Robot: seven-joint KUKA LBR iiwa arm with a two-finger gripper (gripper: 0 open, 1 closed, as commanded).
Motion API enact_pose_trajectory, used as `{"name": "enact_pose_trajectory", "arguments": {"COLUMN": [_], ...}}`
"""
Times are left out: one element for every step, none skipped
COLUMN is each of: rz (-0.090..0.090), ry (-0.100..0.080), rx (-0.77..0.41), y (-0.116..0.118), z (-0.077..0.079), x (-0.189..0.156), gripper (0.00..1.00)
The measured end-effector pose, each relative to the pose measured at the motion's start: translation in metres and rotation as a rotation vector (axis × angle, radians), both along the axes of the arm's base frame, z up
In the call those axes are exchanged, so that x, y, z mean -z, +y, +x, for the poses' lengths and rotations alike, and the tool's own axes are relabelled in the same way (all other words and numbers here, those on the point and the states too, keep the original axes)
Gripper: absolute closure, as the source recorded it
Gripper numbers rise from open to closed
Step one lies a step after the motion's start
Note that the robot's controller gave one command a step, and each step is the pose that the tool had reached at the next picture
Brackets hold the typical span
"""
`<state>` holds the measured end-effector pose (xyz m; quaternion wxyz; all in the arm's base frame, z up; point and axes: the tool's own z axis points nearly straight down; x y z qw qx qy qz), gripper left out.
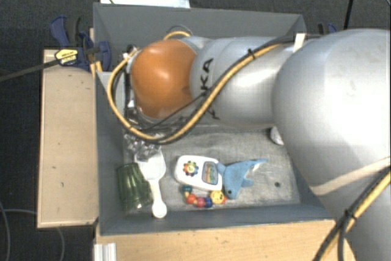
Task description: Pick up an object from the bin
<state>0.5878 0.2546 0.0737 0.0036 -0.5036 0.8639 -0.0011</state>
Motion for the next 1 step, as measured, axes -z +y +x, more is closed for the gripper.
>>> {"name": "enact_pose_trajectory", "arguments": {"rz": [0.0], "ry": [0.0], "rx": [0.001], "y": [0.0], "z": [0.0], "x": [0.0], "gripper": [1.0]}}
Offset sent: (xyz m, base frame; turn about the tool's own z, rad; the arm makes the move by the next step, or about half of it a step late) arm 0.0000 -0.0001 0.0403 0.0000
